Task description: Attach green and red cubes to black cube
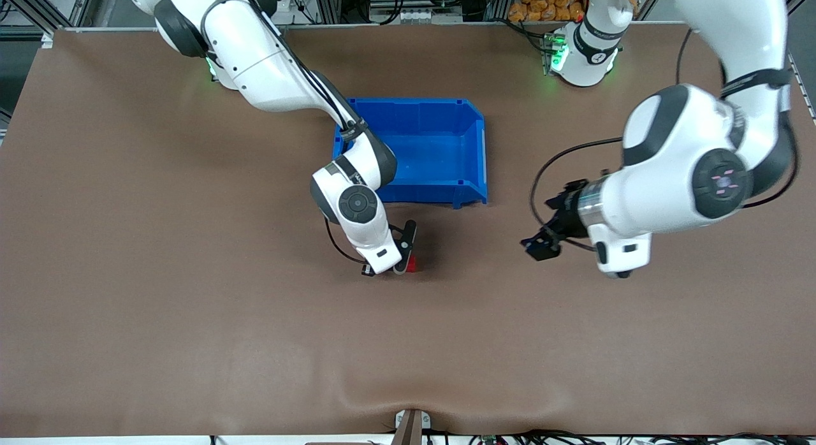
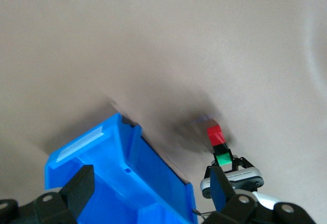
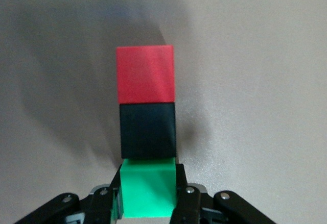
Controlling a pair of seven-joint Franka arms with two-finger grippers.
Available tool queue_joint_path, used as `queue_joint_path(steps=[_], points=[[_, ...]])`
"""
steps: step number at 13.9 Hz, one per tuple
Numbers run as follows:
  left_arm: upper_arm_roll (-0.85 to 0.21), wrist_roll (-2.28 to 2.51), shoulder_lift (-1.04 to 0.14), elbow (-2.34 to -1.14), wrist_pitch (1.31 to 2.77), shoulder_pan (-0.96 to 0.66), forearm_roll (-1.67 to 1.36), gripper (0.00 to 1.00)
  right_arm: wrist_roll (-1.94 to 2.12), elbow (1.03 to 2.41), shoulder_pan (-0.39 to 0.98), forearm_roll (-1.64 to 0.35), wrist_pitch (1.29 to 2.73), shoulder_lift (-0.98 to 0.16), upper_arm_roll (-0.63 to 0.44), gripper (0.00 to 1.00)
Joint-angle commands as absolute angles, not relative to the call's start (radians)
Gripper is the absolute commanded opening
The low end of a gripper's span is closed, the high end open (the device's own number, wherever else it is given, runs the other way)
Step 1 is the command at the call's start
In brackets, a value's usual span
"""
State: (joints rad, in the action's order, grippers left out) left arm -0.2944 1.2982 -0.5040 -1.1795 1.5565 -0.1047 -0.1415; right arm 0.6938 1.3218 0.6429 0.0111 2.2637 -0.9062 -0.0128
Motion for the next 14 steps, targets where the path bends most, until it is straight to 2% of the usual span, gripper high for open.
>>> queue_joint_path(steps=[1, 10, 14], points=[[-0.296, 1.215, -0.431, -1.218, 1.5, -0.069, -0.146, 1.0, 0.69, 1.313, 0.653, 0.015, 2.269, -0.916, -0.02, 0.99], [-0.301, 1.164, -0.336, -1.212, 1.434, -0.054, -0.019, 1.0, 0.684, 1.339, 0.638, 0.014, 2.244, -0.867, -0.025, 1.0], [-0.285, 0.95, -0.267, -1.212, 1.408, -0.042, 0.006, 1.0, 0.687, 1.359, 0.627, 0.014, 2.085, -0.753, -0.075, 1.0]])
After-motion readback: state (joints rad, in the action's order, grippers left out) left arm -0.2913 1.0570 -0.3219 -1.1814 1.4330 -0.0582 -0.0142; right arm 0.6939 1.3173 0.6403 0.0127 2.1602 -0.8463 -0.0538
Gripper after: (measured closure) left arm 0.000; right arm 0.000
